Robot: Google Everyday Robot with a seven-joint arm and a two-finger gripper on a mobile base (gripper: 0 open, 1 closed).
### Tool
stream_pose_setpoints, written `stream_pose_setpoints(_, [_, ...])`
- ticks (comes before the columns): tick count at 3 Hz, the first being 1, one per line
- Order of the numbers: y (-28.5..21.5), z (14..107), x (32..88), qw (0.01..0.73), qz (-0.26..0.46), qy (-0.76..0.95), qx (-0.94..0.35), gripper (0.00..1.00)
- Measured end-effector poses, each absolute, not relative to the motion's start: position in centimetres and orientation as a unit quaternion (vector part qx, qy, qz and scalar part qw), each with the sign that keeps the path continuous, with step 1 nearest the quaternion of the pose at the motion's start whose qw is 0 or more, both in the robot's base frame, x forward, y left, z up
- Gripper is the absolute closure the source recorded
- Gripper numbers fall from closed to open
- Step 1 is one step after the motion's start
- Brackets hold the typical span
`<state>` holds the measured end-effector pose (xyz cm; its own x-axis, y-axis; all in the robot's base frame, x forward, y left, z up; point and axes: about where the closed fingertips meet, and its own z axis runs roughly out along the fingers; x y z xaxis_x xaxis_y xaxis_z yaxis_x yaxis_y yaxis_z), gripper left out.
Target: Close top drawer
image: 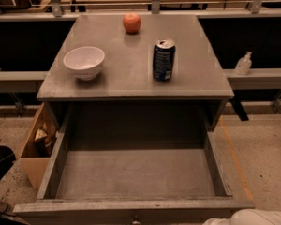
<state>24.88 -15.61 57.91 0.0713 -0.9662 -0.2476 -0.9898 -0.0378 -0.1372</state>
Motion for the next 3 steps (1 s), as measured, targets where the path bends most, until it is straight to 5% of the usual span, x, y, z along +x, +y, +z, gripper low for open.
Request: stream_pose_setpoints(3, [-13.5, 58.9, 30.5, 0.161, 0.028, 0.662, -0.731, 1.00])
